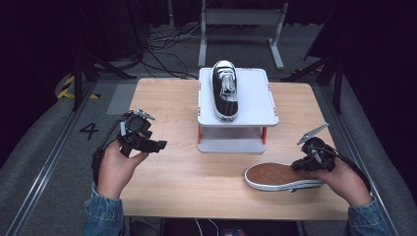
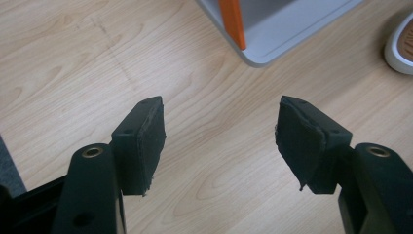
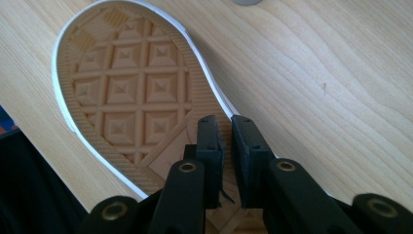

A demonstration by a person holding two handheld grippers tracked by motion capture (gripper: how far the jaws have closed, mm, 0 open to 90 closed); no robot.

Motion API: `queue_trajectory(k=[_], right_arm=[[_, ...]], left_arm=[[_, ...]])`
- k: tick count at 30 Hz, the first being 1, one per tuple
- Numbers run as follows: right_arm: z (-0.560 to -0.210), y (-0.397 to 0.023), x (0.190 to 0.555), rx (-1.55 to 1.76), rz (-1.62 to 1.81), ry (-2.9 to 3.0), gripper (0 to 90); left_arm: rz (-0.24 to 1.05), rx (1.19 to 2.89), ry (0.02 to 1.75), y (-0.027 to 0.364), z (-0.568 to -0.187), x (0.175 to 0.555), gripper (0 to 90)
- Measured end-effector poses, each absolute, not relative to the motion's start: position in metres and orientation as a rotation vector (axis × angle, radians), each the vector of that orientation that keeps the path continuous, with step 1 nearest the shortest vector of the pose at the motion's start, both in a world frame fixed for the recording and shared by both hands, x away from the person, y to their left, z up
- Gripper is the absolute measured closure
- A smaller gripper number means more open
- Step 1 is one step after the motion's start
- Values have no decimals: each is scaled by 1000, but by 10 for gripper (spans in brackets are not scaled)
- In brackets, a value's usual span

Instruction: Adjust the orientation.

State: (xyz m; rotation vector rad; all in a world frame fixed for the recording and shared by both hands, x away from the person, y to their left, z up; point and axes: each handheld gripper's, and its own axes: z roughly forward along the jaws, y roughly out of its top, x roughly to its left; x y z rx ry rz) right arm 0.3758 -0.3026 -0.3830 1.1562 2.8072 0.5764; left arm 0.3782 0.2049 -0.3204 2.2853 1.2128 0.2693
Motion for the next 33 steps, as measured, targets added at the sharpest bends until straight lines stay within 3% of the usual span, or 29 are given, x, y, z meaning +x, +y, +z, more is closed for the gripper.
queue_trajectory(k=[11, 14, 21, 33], right_arm=[[-388, -297, 394, 1186, 526, 2726, 818], [-391, -297, 403, 1199, 494, 2695, 764], [-389, -303, 409, 1177, 557, 2622, 544], [-355, -319, 385, 1083, 716, 2561, 391]], left_arm=[[266, 2289, 1220, 206, -323, 374, 359], [268, 2276, 1236, 208, -323, 370, 359], [264, 2283, 1244, 210, -324, 367, 359], [249, 2294, 1237, 207, -327, 373, 359]])
